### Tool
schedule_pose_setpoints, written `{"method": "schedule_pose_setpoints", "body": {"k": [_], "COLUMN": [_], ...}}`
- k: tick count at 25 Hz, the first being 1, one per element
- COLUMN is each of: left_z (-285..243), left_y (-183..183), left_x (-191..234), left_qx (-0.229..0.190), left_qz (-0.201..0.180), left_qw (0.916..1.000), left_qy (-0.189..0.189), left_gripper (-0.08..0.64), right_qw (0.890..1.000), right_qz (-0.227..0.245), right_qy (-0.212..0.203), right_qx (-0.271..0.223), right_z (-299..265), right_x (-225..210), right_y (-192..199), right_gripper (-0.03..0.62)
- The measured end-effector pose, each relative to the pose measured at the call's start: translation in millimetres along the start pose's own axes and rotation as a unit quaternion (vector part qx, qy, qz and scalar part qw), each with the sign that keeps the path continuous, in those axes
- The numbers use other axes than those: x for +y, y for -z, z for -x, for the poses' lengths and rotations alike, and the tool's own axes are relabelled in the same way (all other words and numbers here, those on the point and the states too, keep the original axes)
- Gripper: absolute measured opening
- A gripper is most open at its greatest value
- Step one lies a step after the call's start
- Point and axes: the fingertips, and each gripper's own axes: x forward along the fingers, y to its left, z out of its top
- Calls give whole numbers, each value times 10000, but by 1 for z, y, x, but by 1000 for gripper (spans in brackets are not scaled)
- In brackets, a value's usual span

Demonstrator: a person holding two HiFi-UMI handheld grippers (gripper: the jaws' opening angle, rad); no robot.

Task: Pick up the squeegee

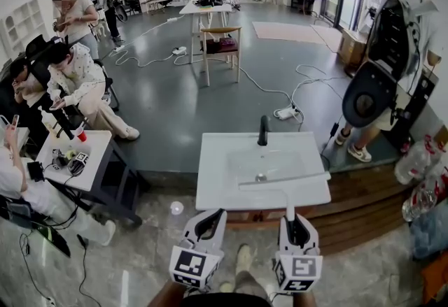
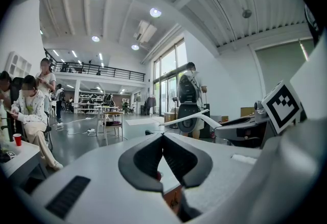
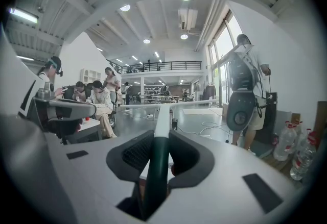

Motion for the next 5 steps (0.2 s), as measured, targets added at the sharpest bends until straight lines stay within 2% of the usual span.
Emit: {"method": "schedule_pose_setpoints", "body": {"k": [5], "left_z": [0], "left_y": [1], "left_x": [-5], "left_qx": [11], "left_qz": [3], "left_qw": [10000], "left_qy": [17], "left_gripper": [2], "right_qw": [10000], "right_qz": [-5], "right_qy": [2], "right_qx": [14], "right_z": [3], "right_x": [-3], "right_y": [2], "right_gripper": [94]}}
